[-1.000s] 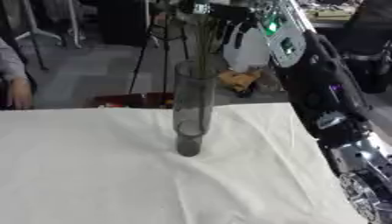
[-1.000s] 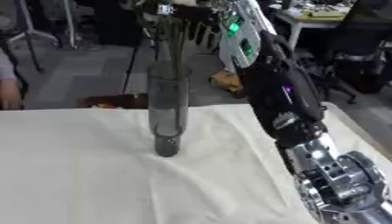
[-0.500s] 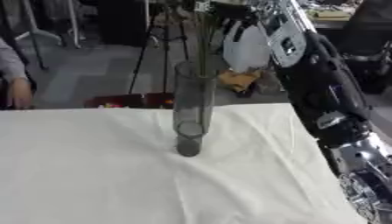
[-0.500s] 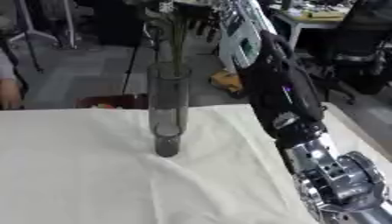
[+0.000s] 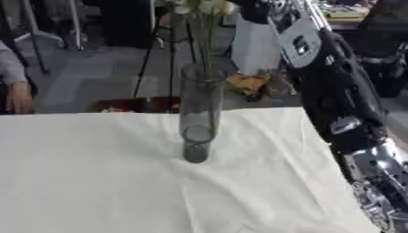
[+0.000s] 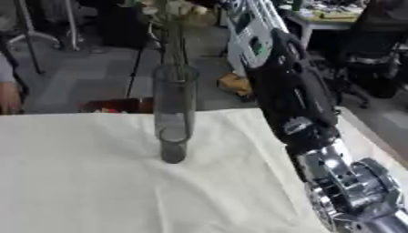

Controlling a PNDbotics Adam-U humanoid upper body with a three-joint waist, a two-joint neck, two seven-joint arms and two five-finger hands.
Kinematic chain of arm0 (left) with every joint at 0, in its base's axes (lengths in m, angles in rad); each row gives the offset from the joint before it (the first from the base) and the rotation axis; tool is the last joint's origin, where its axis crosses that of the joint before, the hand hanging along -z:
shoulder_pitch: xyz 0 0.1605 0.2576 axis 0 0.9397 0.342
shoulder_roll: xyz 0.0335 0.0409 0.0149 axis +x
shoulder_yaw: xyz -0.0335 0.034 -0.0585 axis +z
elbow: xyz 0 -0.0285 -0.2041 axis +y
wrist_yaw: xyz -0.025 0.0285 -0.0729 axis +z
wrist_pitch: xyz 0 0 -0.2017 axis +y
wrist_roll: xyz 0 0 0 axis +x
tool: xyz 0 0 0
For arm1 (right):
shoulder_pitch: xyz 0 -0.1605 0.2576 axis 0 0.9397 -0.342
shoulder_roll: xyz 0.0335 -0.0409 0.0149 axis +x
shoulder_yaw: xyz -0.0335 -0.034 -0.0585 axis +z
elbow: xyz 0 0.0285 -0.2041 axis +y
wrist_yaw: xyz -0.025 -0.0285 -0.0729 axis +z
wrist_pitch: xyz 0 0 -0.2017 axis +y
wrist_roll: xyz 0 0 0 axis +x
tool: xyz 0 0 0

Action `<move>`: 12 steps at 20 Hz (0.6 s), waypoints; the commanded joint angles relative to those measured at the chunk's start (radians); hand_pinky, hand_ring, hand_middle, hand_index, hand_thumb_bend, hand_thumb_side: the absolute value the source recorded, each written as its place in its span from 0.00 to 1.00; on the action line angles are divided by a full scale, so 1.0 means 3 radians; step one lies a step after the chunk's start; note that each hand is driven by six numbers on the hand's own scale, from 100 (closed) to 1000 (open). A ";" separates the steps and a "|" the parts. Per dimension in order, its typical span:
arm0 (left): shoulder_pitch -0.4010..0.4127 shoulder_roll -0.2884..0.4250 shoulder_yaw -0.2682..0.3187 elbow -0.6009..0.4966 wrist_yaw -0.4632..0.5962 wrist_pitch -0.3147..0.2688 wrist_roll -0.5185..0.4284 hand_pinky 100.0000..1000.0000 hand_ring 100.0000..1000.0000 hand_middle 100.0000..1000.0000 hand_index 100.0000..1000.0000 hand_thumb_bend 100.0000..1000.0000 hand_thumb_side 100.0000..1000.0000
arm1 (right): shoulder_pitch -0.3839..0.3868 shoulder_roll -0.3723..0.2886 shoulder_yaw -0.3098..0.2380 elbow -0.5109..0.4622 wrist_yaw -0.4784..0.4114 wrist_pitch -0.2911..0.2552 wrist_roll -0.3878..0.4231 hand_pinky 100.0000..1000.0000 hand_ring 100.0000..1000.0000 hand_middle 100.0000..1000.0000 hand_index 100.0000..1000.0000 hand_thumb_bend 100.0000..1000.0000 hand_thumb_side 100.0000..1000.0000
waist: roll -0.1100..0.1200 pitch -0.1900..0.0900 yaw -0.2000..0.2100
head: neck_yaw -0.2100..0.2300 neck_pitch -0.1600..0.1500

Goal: Arrange flowers into the vase.

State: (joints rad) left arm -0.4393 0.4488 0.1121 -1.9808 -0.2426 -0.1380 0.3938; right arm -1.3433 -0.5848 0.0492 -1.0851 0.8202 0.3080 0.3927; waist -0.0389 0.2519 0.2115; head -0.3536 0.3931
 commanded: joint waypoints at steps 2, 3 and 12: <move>-0.0033 0.0082 0.0019 -0.0064 -0.0006 -0.0006 -0.0012 0.78 0.91 0.93 0.98 0.00 1.00 | -0.0032 -0.0095 0.0056 -0.0062 0.0136 -0.0088 -0.0137 0.79 0.87 0.79 0.59 0.50 1.00 | 0.0013 -0.0072 0.0003 | -0.0007 -0.0020; -0.0033 0.0081 0.0019 -0.0064 -0.0006 -0.0006 -0.0012 0.78 0.91 0.93 0.98 0.00 1.00 | -0.0024 -0.0092 0.0065 -0.0055 0.0148 -0.0114 -0.0109 0.79 0.88 0.79 0.62 0.49 1.00 | 0.0013 -0.0072 0.0003 | -0.0008 -0.0019; -0.0024 0.0079 0.0023 -0.0064 -0.0008 -0.0002 -0.0013 0.78 0.91 0.93 0.99 0.00 1.00 | 0.0014 -0.0099 -0.0013 -0.0095 -0.0177 -0.0089 -0.0173 0.74 0.83 0.76 0.72 0.50 1.00 | 0.0014 -0.0077 0.0000 | -0.0002 -0.0011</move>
State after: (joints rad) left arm -0.4393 0.4488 0.1121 -1.9808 -0.2426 -0.1386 0.3921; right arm -1.3196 -0.5853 0.0560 -1.0909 0.7874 0.2760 0.3550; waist -0.0389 0.2519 0.2116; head -0.3540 0.3931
